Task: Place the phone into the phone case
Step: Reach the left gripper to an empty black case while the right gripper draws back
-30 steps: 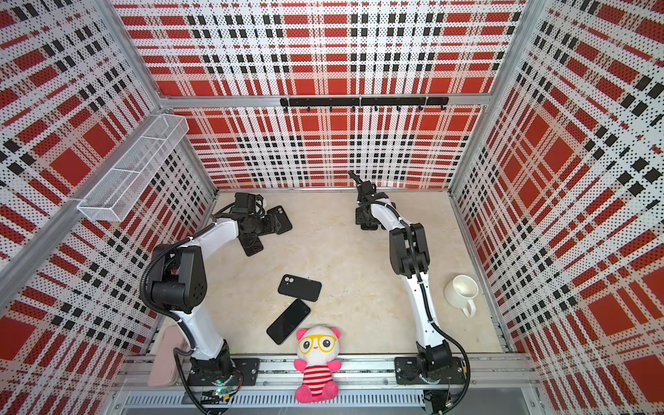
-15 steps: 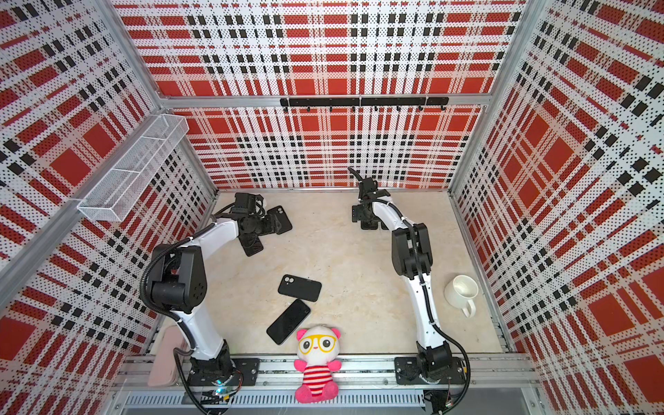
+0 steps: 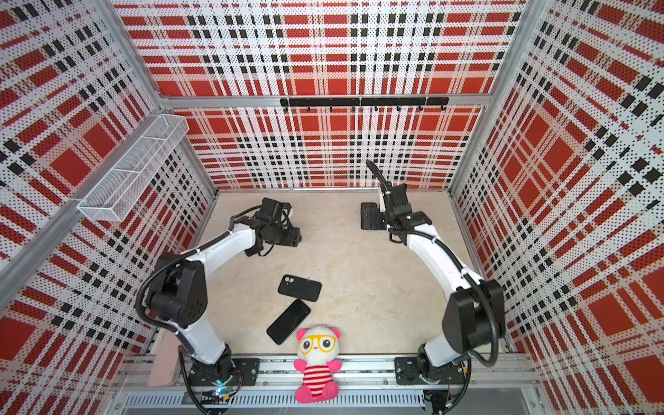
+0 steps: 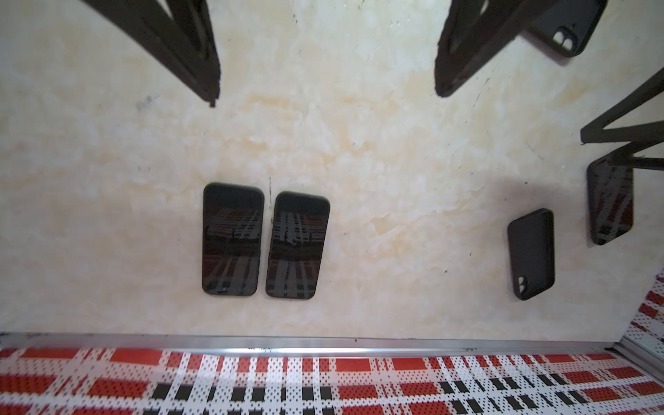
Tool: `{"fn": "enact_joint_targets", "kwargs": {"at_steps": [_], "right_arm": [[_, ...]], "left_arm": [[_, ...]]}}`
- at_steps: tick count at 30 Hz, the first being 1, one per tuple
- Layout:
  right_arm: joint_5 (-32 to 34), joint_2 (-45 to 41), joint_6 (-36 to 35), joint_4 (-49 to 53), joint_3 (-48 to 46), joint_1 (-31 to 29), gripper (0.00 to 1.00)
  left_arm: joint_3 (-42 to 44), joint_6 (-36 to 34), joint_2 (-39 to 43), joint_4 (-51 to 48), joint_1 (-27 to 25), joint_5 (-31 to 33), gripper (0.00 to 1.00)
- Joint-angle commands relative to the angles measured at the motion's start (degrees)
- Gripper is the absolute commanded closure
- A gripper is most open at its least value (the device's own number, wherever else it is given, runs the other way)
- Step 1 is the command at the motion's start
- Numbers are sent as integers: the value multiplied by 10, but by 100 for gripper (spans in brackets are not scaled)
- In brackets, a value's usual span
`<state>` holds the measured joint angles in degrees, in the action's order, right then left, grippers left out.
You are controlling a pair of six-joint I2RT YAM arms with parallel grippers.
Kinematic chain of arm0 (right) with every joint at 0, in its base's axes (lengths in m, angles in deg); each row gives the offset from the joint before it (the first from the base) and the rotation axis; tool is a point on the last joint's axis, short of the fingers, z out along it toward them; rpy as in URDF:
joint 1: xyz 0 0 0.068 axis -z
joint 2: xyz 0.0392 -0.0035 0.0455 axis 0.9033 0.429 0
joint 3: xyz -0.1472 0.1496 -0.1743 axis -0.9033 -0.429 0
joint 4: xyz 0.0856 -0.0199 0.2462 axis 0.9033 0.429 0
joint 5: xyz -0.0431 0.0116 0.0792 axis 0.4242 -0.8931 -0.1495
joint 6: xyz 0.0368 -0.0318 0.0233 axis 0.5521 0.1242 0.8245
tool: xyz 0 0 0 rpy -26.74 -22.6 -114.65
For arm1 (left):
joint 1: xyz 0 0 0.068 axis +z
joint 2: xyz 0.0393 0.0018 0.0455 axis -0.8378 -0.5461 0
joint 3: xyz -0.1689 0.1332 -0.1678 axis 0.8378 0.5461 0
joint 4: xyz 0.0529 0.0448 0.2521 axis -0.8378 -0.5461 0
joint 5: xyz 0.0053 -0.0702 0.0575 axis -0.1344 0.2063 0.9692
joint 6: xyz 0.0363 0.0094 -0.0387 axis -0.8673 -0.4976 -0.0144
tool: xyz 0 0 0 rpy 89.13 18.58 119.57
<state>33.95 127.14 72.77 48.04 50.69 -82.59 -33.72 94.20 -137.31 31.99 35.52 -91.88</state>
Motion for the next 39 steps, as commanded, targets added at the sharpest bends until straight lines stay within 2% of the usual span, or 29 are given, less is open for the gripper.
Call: {"fn": "enact_joint_targets", "kwargs": {"at_steps": [1,5,7,15,18,24,39], "right_arm": [[-33,-20,-11,1,-62,1,9],[-93,-70,22,-46,-157,0,12],[-102,-80,32,-67,-188,1,14],[-115,-40,39,-64,-163,1,17],[-110,-46,42,-74,-167,1,18],[-94,-41,38,-67,-170,0,18],[-91,-40,41,-80,-179,1,19]], "left_arm": [[54,16,51,-40,-22,17,27],[127,48,94,-40,-42,16,25],[156,59,110,-38,-42,15,25],[191,97,103,-39,-33,12,28],[208,114,104,-29,-14,-7,32],[219,124,96,-30,-15,-6,38],[211,119,45,-16,-19,0,65]]}}
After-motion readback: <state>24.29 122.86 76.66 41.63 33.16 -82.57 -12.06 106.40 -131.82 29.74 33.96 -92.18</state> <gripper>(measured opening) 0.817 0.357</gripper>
